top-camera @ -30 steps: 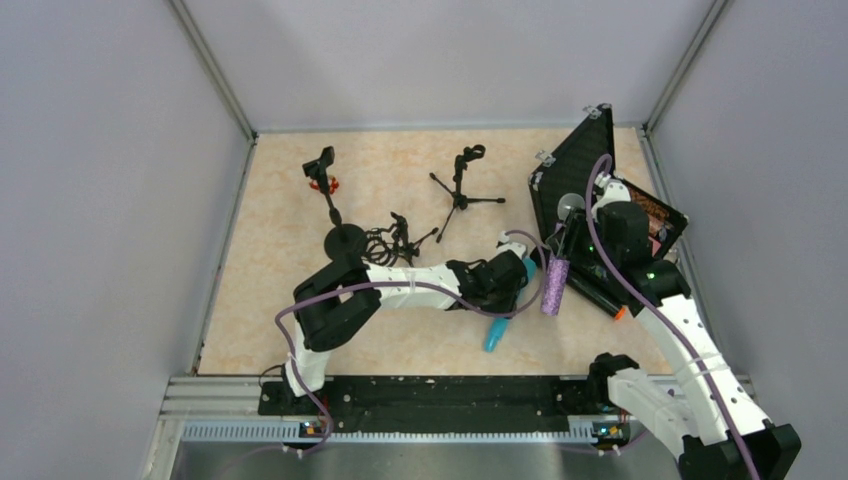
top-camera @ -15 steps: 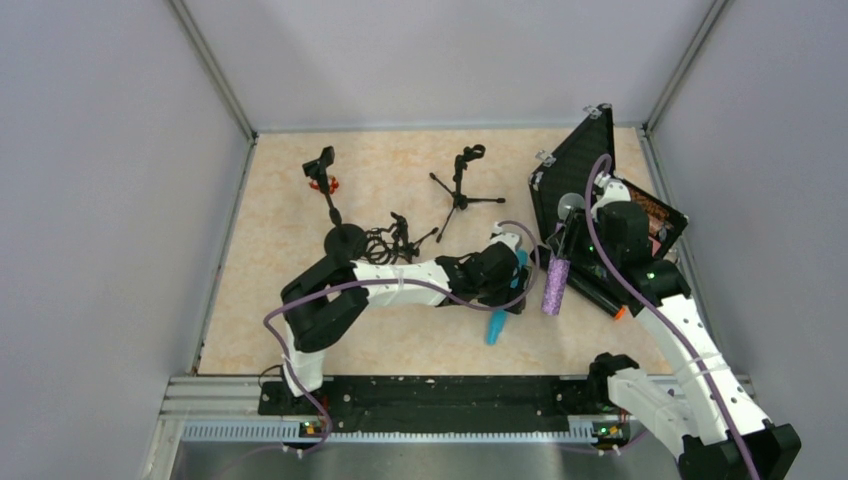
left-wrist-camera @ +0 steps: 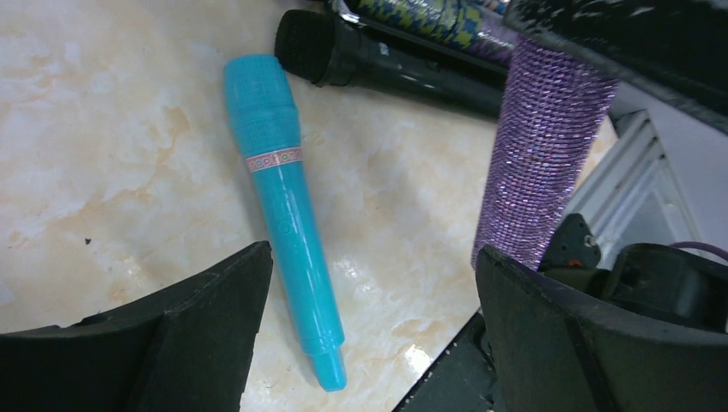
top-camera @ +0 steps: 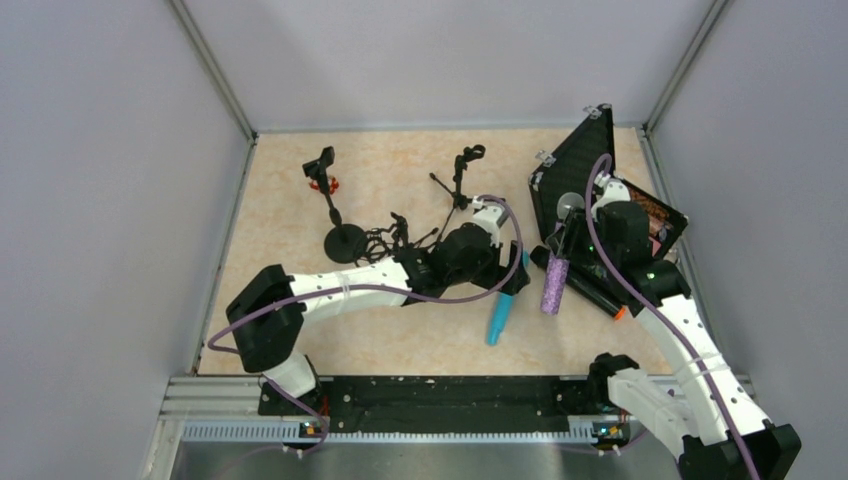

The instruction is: Attach the microphones to the stand

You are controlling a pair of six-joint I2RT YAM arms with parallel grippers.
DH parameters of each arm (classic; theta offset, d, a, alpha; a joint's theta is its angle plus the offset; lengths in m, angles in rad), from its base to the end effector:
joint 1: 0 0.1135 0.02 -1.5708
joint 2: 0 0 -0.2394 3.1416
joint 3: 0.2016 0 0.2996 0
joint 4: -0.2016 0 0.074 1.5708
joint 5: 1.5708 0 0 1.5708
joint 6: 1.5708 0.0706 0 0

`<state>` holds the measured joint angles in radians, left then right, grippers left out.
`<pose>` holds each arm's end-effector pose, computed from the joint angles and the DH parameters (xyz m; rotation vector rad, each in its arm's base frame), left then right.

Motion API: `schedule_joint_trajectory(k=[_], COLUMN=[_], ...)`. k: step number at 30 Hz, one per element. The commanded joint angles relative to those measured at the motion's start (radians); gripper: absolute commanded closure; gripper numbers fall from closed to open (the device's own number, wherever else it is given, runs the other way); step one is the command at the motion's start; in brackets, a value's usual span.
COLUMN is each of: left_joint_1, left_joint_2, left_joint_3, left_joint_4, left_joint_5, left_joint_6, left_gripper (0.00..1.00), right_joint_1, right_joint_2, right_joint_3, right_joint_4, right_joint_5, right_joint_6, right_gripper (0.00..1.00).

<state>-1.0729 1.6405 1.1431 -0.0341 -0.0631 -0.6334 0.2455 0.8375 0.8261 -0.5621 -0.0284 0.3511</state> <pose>0.2178 -0.3913 0.1918 0.4509 2.2052 -0.9232 0.2667 0.0689 0.2696 0.0977 2.1658 0.3764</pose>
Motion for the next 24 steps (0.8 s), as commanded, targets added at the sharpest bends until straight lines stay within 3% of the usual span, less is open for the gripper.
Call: schedule_joint_trajectory(k=[1,13,24], left_joint_1=[0.035,0.196,0.246], left_joint_2=[-0.08,-0.261,-0.481], left_joint_3=[-0.041,-0.211,-0.176], left_joint_4=[0.154,0.384,0.2], left_joint_5=[0.117,0.249,0.079], left_joint_6=[-0.024,-0.196,-0.042], left_gripper=[0.08,0.1,0.11], right_joint_1=[-0.012,-0.011,-0.011], right_joint_2=[-0.015,-0.003,0.052], right_joint_3=[0.021,-0.005,-0.011], right_joint_4=[0.081,0.132,0.162], right_joint_5=[-0.021,-0.089,-0.165], right_joint_6=[0.01,0.022,0.031], right_gripper=[1.0,1.0,1.0])
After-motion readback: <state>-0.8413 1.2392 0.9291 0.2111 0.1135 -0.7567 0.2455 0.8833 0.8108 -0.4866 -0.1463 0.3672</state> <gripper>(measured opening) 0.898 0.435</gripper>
